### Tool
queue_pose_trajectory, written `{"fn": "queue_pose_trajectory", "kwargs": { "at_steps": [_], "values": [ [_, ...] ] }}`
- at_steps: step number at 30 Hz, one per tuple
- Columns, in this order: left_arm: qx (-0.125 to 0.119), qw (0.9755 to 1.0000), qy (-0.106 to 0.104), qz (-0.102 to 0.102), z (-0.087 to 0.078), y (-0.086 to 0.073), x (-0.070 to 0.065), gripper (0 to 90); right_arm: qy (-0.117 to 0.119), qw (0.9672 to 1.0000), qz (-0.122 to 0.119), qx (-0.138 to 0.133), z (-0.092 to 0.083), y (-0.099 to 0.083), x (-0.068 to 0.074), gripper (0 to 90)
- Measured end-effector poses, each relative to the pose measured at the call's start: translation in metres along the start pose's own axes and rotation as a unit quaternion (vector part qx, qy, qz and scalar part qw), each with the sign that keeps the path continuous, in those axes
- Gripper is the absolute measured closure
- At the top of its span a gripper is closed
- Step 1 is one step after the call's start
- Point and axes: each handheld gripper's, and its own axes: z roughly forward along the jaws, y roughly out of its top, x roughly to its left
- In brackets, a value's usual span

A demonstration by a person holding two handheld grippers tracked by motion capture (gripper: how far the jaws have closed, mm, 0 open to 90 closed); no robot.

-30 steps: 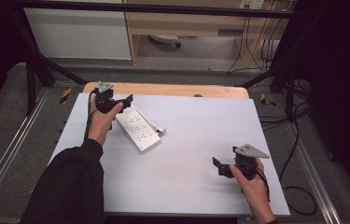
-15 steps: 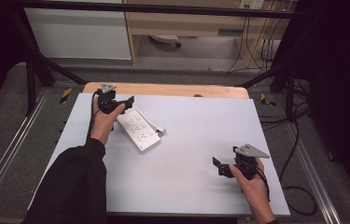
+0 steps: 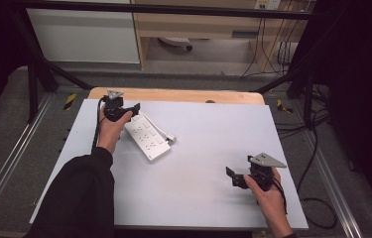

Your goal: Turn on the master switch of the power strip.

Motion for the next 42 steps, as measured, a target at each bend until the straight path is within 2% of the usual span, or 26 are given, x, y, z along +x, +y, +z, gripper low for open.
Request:
{"fn": "queue_pose_trajectory", "kwargs": {
  "at_steps": [1,8,12,23,34,42],
  "values": [
    [0.003,1.0,0.0,-0.006,0.001,-0.001,0.001,31.5,0.0,1.0,-0.001,0.0,0.0,0.0,0.0,3.6],
    [0.013,0.9998,0.005,-0.011,0.003,-0.003,0.004,45.1,0.001,1.0,-0.003,0.001,0.0,0.0,0.0,3.6],
    [0.017,0.9997,0.0,-0.017,0.004,-0.004,0.005,53.0,0.002,1.0,-0.001,0.0,0.0,0.0,0.0,3.7],
    [0.014,0.9998,-0.01,-0.013,0.007,-0.006,0.002,74.4,0.003,1.0,-0.002,0.001,0.0,0.0,0.0,3.7],
    [0.018,0.9996,-0.018,-0.015,0.011,-0.008,0.003,87.8,0.004,1.0,-0.001,0.001,0.0,0.001,-0.001,3.7],
    [0.021,0.9996,-0.016,-0.013,0.012,-0.009,0.003,90.0,0.004,1.0,0.0,0.001,0.0,0.001,0.0,3.7]
  ]
}}
